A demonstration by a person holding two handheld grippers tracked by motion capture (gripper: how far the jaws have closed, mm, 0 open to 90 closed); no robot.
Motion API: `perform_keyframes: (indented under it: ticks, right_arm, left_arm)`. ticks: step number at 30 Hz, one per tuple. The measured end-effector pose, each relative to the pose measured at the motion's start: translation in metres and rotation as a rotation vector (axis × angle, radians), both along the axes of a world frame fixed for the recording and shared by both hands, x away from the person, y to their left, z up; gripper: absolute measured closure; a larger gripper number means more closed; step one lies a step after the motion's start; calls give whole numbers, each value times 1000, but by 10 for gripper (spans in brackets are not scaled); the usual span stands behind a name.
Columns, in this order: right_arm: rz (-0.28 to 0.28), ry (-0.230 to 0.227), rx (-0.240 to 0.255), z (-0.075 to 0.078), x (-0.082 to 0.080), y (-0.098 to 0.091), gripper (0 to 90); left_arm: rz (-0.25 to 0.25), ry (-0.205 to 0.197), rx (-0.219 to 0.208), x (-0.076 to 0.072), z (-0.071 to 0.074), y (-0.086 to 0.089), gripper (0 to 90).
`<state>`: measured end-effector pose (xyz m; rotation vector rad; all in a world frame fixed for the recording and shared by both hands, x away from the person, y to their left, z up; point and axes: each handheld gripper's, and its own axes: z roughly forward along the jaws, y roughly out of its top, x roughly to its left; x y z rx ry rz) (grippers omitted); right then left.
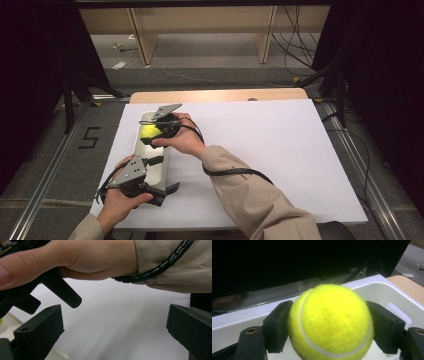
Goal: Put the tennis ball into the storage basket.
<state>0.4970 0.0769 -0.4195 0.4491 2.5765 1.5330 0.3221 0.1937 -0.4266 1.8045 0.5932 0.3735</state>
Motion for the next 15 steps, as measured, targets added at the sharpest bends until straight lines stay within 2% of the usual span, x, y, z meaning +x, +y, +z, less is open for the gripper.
perform_keyframes:
  ticks: [15]
  right_arm:
    - [4,-3,-20,-3,0,1,262]
  left_arm:
    - [-1,0,0,0,0,0,6]
